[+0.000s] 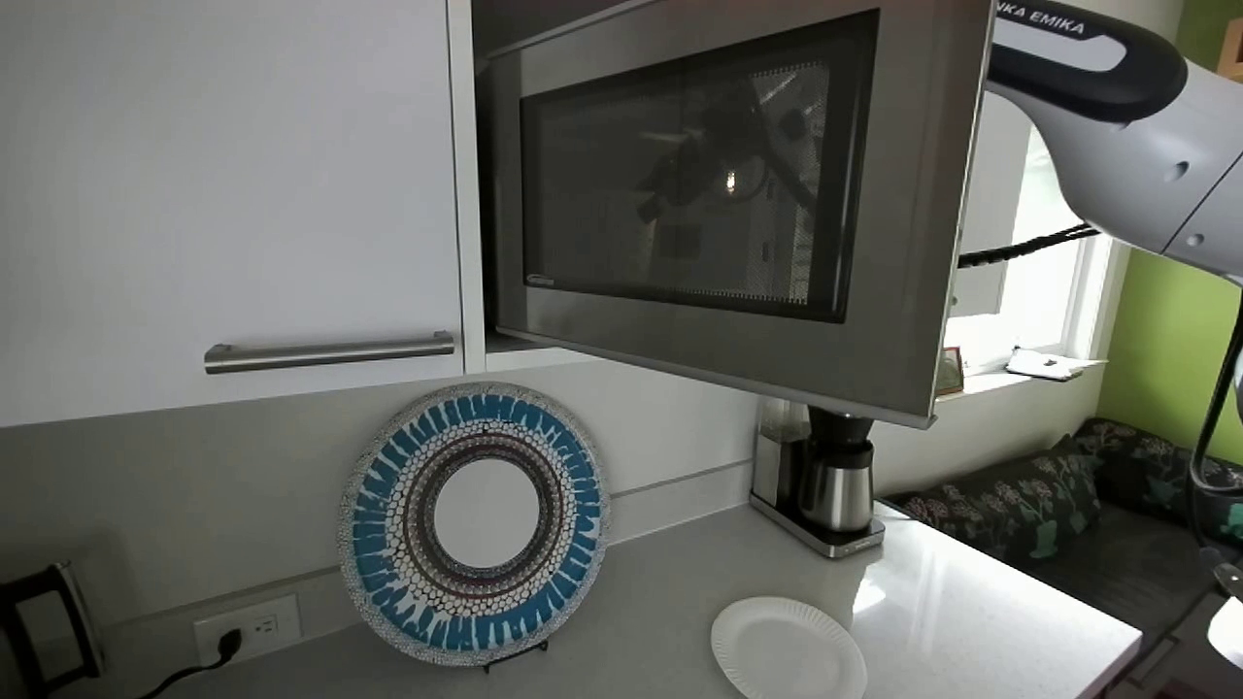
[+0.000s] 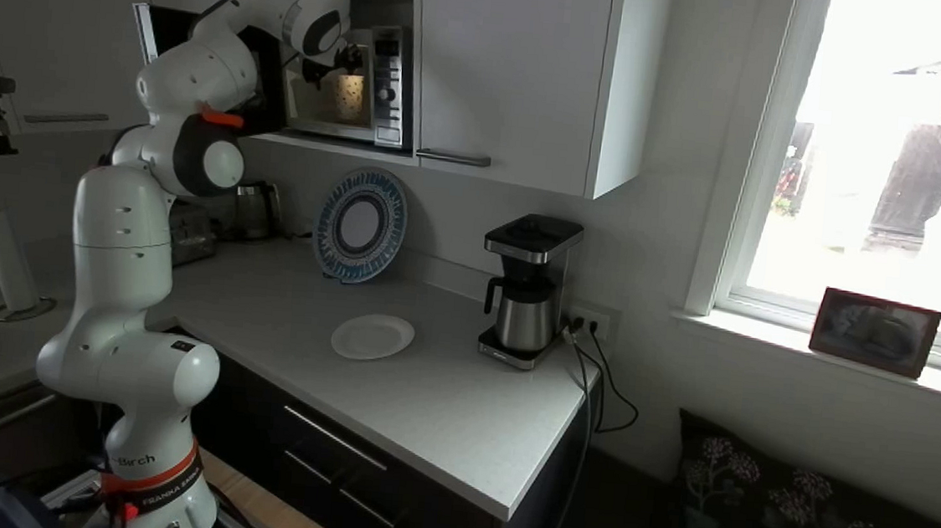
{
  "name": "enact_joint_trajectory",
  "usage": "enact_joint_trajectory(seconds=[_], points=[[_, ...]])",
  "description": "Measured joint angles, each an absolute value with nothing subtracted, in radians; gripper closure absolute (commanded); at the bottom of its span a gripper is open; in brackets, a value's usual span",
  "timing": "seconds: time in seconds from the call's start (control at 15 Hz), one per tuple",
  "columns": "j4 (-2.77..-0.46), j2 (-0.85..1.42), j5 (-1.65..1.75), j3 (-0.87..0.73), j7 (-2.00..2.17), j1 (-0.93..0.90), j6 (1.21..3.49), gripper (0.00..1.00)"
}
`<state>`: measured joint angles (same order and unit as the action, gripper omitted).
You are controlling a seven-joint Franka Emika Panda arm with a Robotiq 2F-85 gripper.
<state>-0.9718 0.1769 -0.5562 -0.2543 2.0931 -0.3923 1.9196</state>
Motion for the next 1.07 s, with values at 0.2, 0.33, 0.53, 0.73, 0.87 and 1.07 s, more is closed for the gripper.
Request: enact_joint_trajectory(seconds=[0.2, 0.33, 0.53, 0.73, 0.87, 1.07], points=[[-1.032, 0.152, -0.555, -0.252, 2.093, -0.412, 2.004, 0.00], [-1.101, 0.123, -0.556, -0.246, 2.095, -0.430, 2.099, 0.00], [-1.213, 0.082, -0.572, -0.227, 2.095, -0.453, 2.287, 0.00], [-1.225, 0.081, -0.571, -0.224, 2.094, -0.455, 2.304, 0.00], [-1.222, 0.081, -0.571, -0.225, 2.094, -0.454, 2.304, 0.00], [-1.222, 0.082, -0.568, -0.225, 2.096, -0.455, 2.307, 0.00]])
